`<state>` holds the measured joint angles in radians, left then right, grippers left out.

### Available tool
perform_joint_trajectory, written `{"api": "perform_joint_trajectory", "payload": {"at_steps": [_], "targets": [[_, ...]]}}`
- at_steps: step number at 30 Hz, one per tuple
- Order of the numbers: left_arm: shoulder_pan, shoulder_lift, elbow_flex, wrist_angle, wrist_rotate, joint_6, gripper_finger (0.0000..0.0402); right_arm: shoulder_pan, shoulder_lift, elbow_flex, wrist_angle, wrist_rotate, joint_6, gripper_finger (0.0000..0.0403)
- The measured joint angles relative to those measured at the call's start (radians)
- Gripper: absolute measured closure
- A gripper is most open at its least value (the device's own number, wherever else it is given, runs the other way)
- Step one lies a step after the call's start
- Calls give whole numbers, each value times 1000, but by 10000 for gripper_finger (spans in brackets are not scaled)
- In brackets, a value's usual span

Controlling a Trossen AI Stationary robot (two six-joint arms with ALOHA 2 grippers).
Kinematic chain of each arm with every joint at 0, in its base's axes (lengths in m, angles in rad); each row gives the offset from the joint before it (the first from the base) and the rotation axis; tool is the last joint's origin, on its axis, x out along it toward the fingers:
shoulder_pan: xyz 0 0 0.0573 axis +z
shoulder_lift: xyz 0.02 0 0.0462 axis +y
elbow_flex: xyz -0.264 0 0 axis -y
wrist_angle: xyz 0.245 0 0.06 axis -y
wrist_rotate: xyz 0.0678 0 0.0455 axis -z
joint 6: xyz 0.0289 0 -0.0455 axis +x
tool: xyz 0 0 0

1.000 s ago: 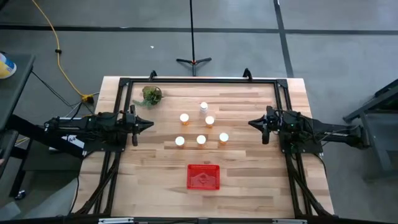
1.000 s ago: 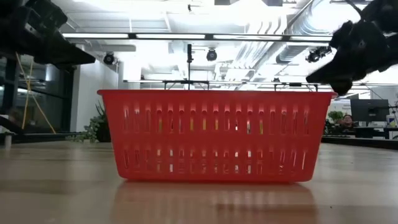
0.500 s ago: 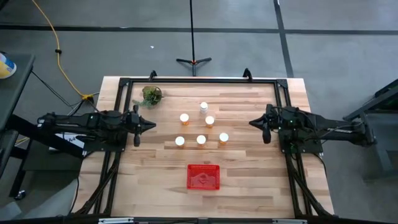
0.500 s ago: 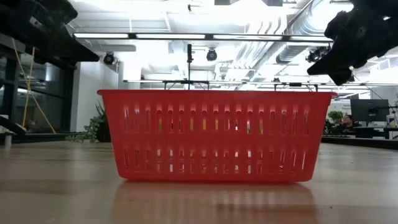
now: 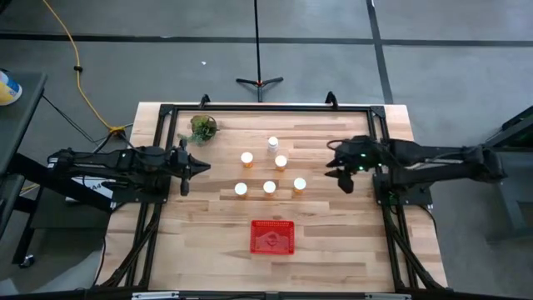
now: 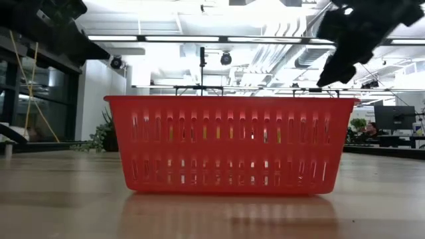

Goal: Pick and place pill bottles into a basket
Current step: Put the orange pill bottle into the red bin

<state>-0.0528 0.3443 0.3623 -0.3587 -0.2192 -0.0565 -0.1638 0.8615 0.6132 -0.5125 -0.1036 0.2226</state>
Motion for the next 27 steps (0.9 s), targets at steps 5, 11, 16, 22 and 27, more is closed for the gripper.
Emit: {"api": "perform_joint_trajectory", "payload": {"at_steps": [5, 11, 16, 22, 27], "targets": [[0, 0, 0, 4, 0, 0, 341, 0, 208, 84, -48, -8, 37, 159], [0, 0, 0, 4, 0, 0, 341, 11, 428, 218, -69, -16, 23, 113], [0, 0, 0, 4, 1, 0, 341, 24, 566, 342, -151, -38, -3, 109], [0, 0, 0, 4, 1, 0, 341, 47, 683, 444, -216, -97, -3, 109], [0, 0, 0, 4, 1, 0, 341, 86, 746, 507, -213, -113, -3, 109]]}}
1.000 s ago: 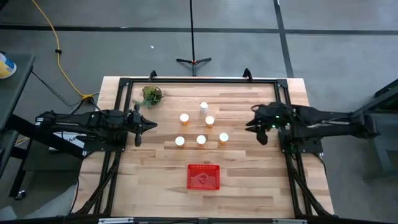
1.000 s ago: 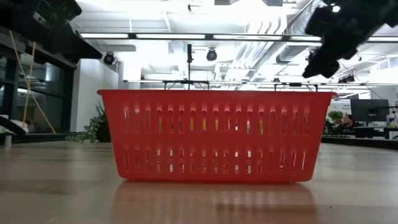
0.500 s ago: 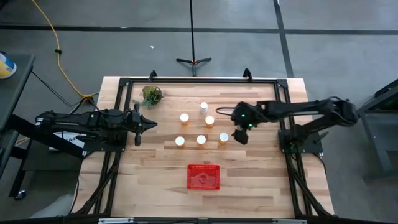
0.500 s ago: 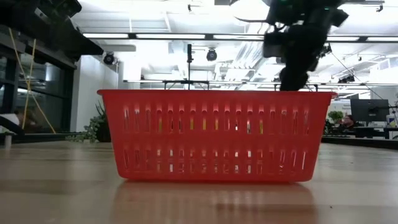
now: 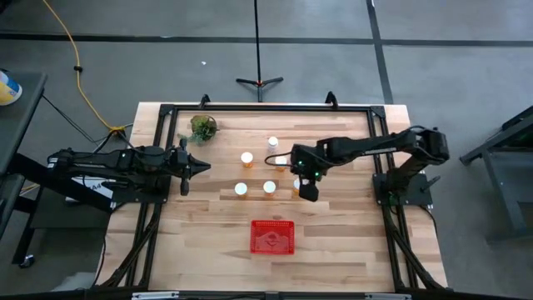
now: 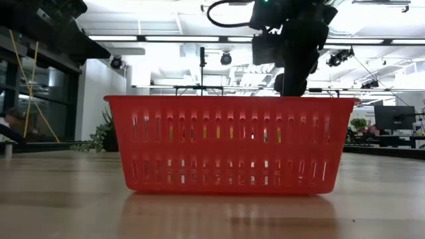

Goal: Pick and place pill bottles into a basket
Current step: Put the orange pill bottle into the red bin

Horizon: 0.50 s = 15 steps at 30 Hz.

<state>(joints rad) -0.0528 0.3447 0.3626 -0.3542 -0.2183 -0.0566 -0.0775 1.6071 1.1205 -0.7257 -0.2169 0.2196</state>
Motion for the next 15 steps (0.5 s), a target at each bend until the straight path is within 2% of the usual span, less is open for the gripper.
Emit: {"api": "perform_joint_trajectory", "payload": {"at_steps": [15], "targets": [[0, 0, 0, 0, 1, 0, 341, -17, 56, 12, -2, 56, 50, 109]]}}
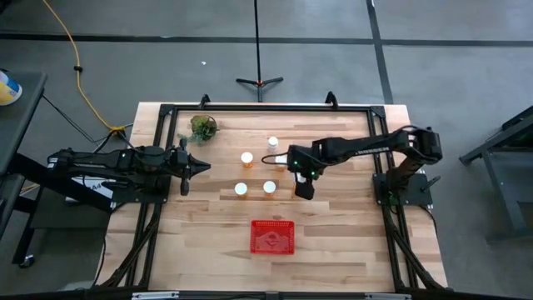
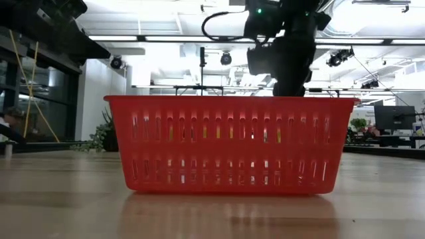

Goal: Pick and place pill bottles into a basket
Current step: Put the orange pill bottle into the red bin

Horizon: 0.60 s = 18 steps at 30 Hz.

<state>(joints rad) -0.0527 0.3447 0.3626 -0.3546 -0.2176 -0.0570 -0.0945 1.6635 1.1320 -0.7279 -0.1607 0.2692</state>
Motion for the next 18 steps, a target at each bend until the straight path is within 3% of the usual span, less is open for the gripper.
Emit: {"api": "perform_joint_trajectory", "payload": {"at_steps": [18], "targets": [[0, 0, 0, -45, 0, 0, 341, 9, 1, 27, -17, -30, 52, 109]]}}
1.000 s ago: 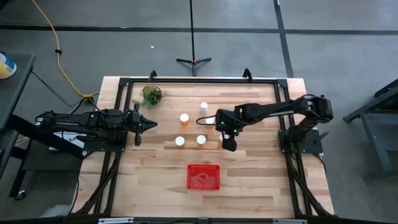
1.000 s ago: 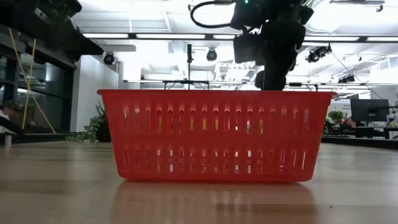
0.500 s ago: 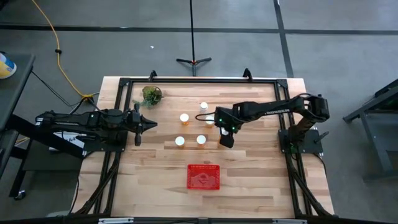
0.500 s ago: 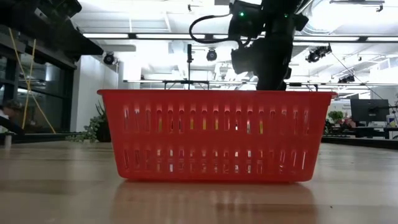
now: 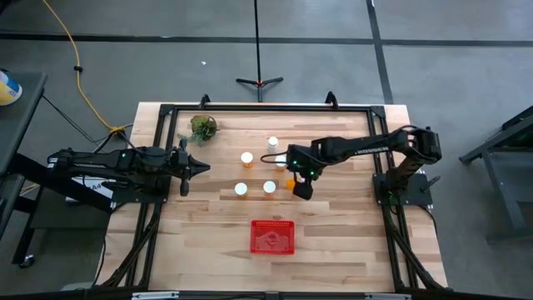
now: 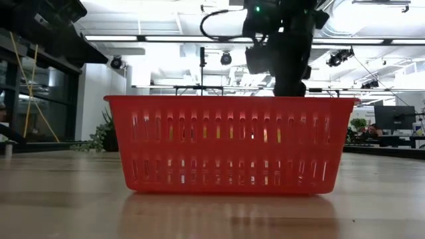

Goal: Pick and place pill bottles into a basket
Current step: Put the orange pill bottle into the red bin

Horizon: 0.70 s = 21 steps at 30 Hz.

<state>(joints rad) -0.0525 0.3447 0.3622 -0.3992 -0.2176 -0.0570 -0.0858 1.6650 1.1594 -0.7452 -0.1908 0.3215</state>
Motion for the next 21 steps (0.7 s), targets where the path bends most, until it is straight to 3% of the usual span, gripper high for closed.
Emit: {"api": "perform_joint_trajectory", "payload": {"at_steps": [10, 21], "targets": [[0, 0, 0, 2, -7, 0, 341, 3, 2, 62, -80, 132, -37, 109], [0, 0, 0, 3, -11, 0, 341, -20, 96, 63, -73, 61, -149, 109]]}}
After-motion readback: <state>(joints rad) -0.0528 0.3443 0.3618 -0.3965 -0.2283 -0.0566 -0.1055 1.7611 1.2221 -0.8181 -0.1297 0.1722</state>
